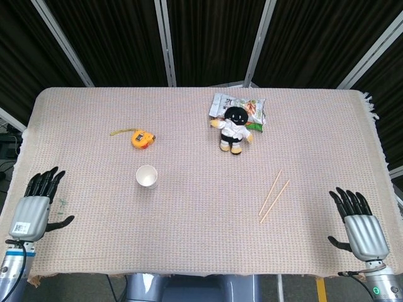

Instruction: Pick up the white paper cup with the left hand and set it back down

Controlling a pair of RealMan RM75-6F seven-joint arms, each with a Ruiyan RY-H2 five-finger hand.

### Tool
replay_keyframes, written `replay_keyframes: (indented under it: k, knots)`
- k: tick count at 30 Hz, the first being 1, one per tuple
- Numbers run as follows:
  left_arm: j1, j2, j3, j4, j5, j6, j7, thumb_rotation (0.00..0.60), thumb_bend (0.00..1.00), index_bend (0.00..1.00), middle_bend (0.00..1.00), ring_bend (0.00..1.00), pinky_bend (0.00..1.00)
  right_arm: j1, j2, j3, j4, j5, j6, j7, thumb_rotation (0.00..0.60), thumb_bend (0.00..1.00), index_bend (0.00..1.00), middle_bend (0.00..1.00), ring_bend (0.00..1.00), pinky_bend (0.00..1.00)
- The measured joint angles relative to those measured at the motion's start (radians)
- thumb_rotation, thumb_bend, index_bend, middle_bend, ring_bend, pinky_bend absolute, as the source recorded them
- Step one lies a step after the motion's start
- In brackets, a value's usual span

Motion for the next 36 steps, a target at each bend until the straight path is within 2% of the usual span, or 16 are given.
replay_keyframes:
  k: [8,14,21,27,36]
  knots:
    - [-0.113,-0.017,-0.07,-0.088,-0.171,-0.135,0.126,0.6,0.0,0.0,0.0,0.0,0.0,-0.002,0.009,-0.004,-0.005,-0.014,0.008,0.021,0.6,0.03,0.0,0.0,0.0,0.0]
    - [-0.239,-0.073,-0.134,-0.126,-0.399,-0.203,0.298,0.6,0.0,0.07,0.0,0.0,0.0,-0.002,0.018,-0.005,-0.005,-0.021,0.008,0.047,0.6,0.03,0.0,0.0,0.0,0.0]
    - [-0.411,-0.209,-0.196,-0.108,-0.641,-0.195,0.521,0.6,0.0,0.14,0.0,0.0,0.0,0.0,0.028,-0.007,-0.003,-0.026,0.006,0.073,0.6,0.03,0.0,0.0,0.0,0.0]
    - [-0.524,-0.309,-0.221,-0.058,-0.813,-0.167,0.615,0.6,0.0,0.22,0.0,0.0,0.0,0.001,0.036,-0.003,0.0,-0.022,0.004,0.1,0.6,0.03,0.0,0.0,0.0,0.0]
    - [-0.622,-0.404,-0.226,0.037,-0.906,-0.12,0.667,0.6,0.01,0.23,0.0,0.0,0.0,0.002,0.043,-0.005,0.001,-0.026,0.002,0.116,0.6,0.03,0.0,0.0,0.0,0.0]
